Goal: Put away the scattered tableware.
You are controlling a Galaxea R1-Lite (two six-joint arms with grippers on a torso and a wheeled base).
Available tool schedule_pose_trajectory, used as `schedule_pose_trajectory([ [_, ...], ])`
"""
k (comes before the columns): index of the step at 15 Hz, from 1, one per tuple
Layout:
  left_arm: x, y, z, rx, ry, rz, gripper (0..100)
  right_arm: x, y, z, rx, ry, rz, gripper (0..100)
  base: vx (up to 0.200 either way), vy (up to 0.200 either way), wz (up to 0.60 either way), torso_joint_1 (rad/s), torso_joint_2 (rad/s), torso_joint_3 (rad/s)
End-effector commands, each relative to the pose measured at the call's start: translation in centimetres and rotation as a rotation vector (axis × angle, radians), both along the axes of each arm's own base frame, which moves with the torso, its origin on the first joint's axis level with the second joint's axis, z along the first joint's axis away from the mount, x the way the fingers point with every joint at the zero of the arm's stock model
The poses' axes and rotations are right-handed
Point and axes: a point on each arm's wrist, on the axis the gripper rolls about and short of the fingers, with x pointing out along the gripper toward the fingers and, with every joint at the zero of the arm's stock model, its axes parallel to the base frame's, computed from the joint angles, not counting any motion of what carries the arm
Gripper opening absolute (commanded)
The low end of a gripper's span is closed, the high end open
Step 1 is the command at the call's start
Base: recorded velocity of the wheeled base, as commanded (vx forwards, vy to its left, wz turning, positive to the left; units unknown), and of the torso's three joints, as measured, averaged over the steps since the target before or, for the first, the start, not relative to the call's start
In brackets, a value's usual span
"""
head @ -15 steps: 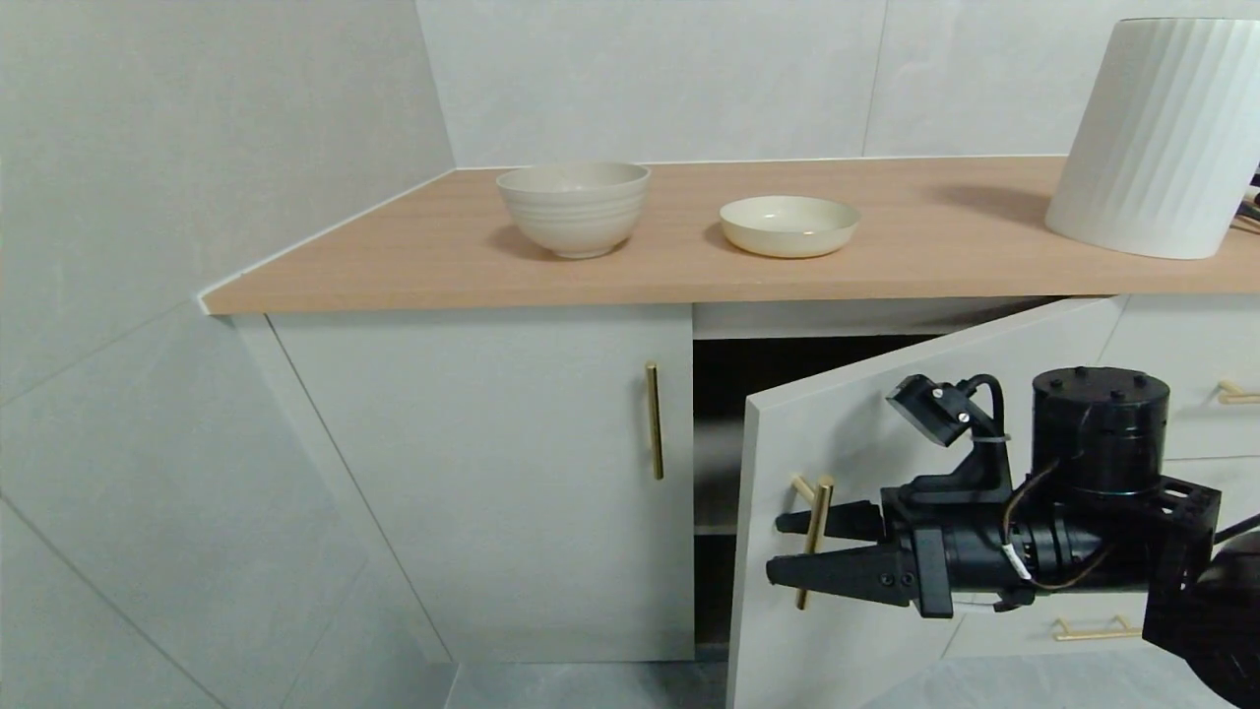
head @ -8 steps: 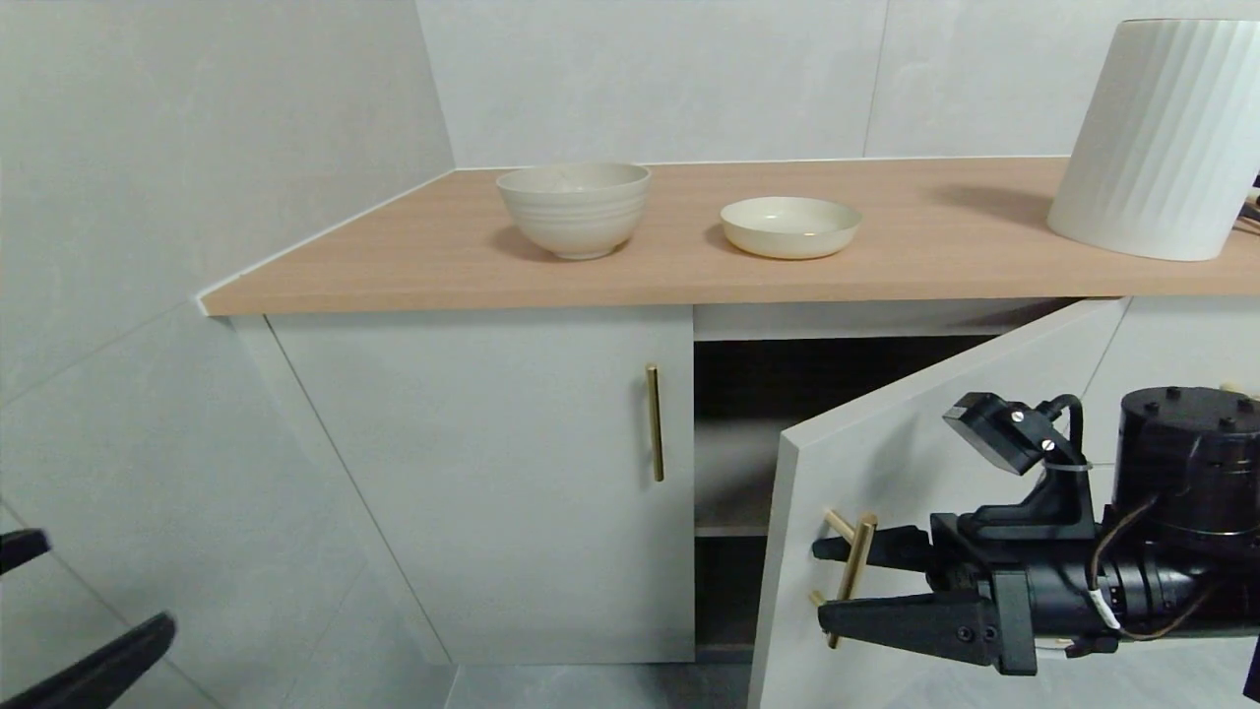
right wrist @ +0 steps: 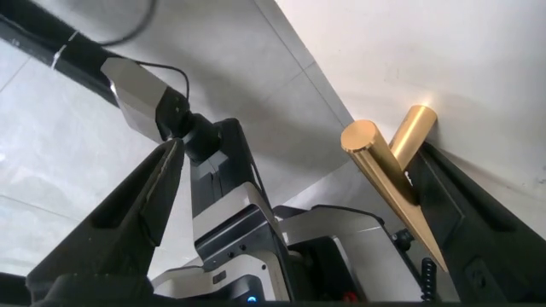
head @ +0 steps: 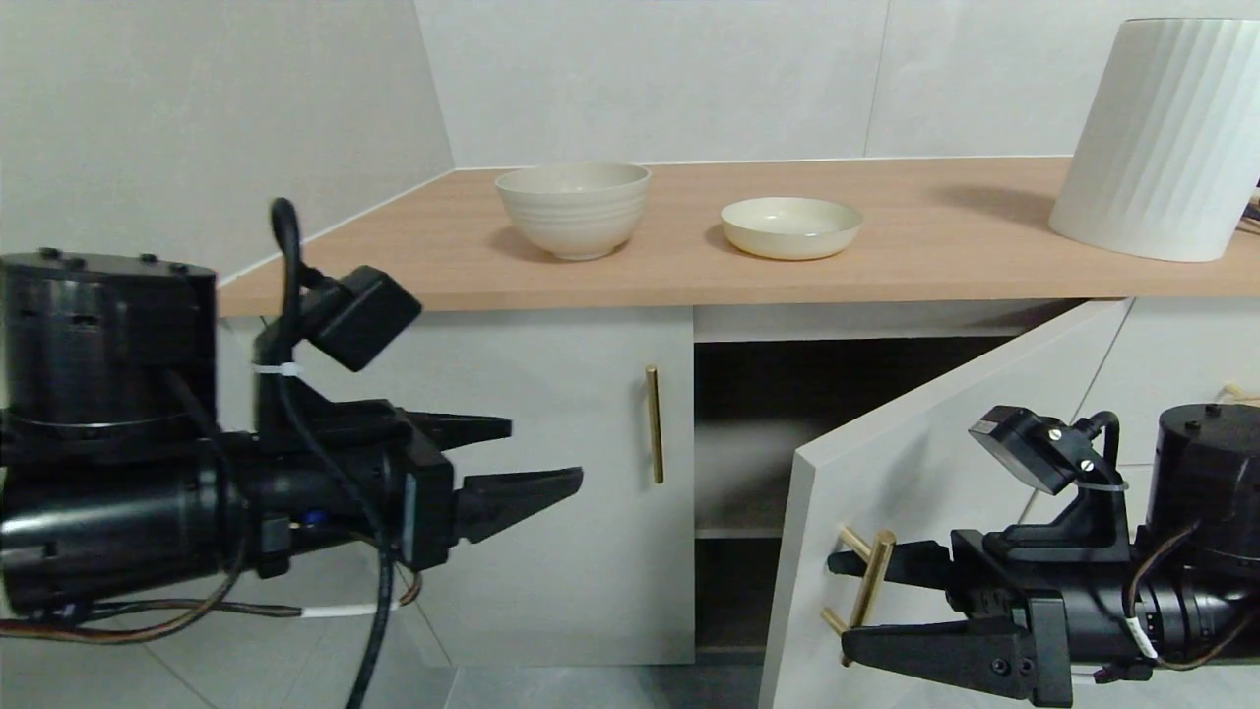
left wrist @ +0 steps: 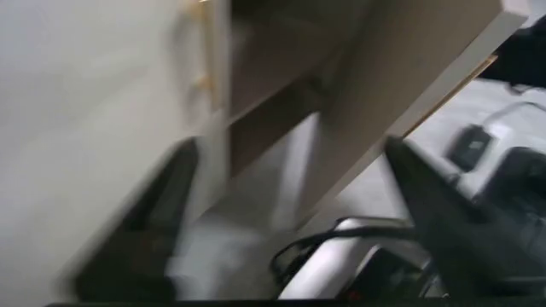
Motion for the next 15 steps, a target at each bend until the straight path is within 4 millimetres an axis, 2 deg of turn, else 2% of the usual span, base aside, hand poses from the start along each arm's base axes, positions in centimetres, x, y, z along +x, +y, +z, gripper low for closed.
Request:
schedule_pose_trajectory([
  [1, 2.4, -3.2, -3.3, 0.035, 0.082, -0.059, 0, -0.1, -0.1, -0.3, -0.009, 0.014, -0.001, 100, 0.000, 0.000, 0.00, 0.000, 0.00, 0.000],
  [11, 4.1, -7.2, -7.0, -0.139, -0.005, -0.107, 0, -0.8, -0.5, 0.8, 0.017, -0.029, -0.005, 100, 0.000, 0.000, 0.00, 0.000, 0.00, 0.000],
  [12, 4.8, -7.9, -9.4, -0.129, 0.011, -0.109, 0, -0.9, -0.5, 1.0, 0.020, -0.036, -0.006, 100, 0.000, 0.000, 0.00, 0.000, 0.00, 0.000],
  [15, 5.1, -10.2, -11.6, -0.159, -0.033, -0.155, 0, -0.8, -0.5, 0.9, 0.018, -0.033, -0.007, 100, 0.000, 0.000, 0.00, 0.000, 0.00, 0.000],
])
